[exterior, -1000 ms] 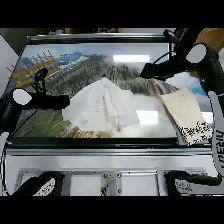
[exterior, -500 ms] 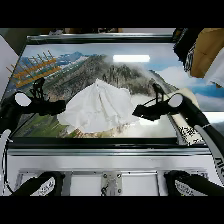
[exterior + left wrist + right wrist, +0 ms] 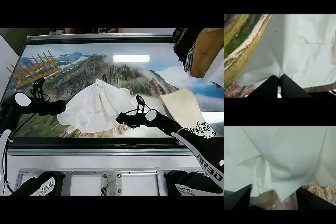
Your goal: Fold the clothes and pants, and hang the long-sleeved shirts on hangers.
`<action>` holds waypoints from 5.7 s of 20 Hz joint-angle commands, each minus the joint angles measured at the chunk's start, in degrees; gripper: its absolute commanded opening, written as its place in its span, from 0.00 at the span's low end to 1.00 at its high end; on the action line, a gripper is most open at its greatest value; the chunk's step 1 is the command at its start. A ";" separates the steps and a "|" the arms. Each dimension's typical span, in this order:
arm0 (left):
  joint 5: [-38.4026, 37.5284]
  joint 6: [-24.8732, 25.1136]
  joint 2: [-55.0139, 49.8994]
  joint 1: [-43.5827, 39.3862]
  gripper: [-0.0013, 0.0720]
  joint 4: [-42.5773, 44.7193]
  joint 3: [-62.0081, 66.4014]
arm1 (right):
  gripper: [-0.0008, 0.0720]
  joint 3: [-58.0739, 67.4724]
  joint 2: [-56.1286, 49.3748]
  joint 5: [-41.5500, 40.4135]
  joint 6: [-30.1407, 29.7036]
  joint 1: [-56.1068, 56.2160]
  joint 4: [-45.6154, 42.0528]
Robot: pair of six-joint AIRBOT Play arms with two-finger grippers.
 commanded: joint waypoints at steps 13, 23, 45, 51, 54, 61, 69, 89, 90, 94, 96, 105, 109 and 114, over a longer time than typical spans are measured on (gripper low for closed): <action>-0.72 -0.72 19.04 9.40 0.04 -0.50 29.24 | 0.02 35.04 25.18 26.12 -6.05 -25.75 -12.57; 0.61 -0.72 37.40 9.35 0.04 0.15 41.75 | 0.02 44.76 45.22 26.23 -0.20 -47.23 -16.98; 1.77 1.53 4.44 9.22 0.04 -5.99 0.46 | 0.97 40.09 -0.61 27.45 -2.08 -35.50 -20.50; 4.76 2.51 8.90 9.22 0.04 -6.01 -4.98 | 0.97 10.23 13.51 31.15 10.56 -30.97 -32.24; 7.67 2.54 12.57 9.22 0.04 -6.01 -8.92 | 0.97 -2.67 14.78 24.33 13.40 -25.20 -25.83; 9.70 2.54 16.83 9.22 0.04 -5.99 -13.22 | 0.74 -6.23 6.80 7.19 13.33 -9.18 -11.98; 9.75 2.51 16.50 9.22 0.04 -6.08 -13.75 | 0.60 -3.17 0.04 2.86 13.31 -4.15 -7.96; 2.10 -3.32 41.88 18.69 0.04 -6.58 30.38 | 0.02 46.31 40.94 25.97 -3.65 -46.42 -12.52; 1.88 -3.72 42.71 18.69 0.04 -6.58 31.74 | 0.02 46.62 42.25 25.97 -3.65 -47.71 -12.55; -0.04 -5.16 43.08 18.69 0.04 -6.62 38.25 | 0.02 46.64 45.48 26.16 -3.39 -50.80 -13.79; -3.13 -6.19 40.85 18.69 0.04 -6.67 41.64 | 0.02 46.66 45.86 26.38 -3.15 -51.06 -13.79; -7.74 -5.25 15.21 13.64 0.04 -10.47 29.92 | 0.02 46.64 24.04 41.33 4.17 -47.12 -19.17; -6.49 -1.27 -6.84 7.72 0.04 -10.38 29.38 | 0.02 47.25 2.78 41.64 6.21 -35.26 -32.17; -3.87 0.48 -33.48 5.35 0.04 -10.95 41.77 | 0.02 58.45 -20.37 32.94 8.94 -30.34 -33.48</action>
